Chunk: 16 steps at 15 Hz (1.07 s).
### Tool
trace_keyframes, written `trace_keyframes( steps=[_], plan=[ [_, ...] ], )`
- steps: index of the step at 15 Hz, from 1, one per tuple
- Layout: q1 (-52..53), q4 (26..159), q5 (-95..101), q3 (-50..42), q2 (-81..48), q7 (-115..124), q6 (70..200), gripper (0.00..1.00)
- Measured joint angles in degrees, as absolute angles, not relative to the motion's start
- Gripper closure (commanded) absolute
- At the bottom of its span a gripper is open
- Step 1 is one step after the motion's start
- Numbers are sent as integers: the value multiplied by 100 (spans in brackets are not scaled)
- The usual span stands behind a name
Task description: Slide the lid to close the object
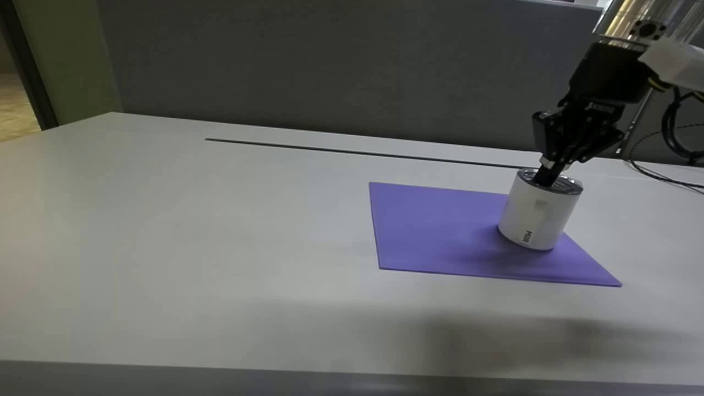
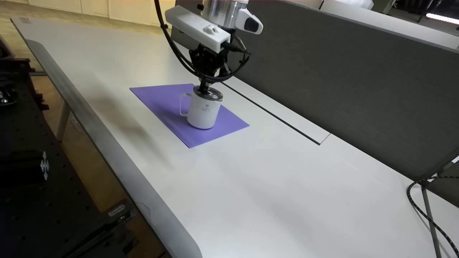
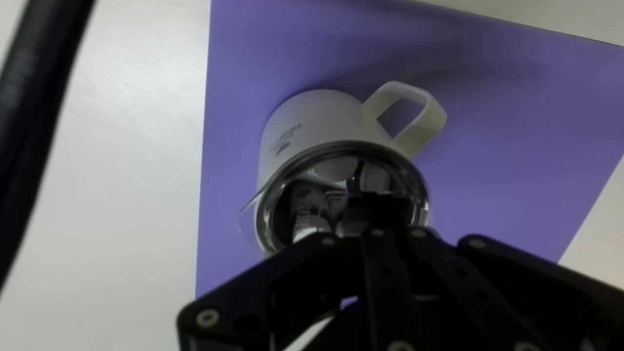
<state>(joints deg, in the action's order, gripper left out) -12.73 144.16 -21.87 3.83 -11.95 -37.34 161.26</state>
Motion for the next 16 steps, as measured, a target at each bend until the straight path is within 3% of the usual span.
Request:
trace_keyframes(
  steps=[16],
  plan=[
    [-1285,14431,-2337,427,-1206,-3929,16369,100]
  ],
)
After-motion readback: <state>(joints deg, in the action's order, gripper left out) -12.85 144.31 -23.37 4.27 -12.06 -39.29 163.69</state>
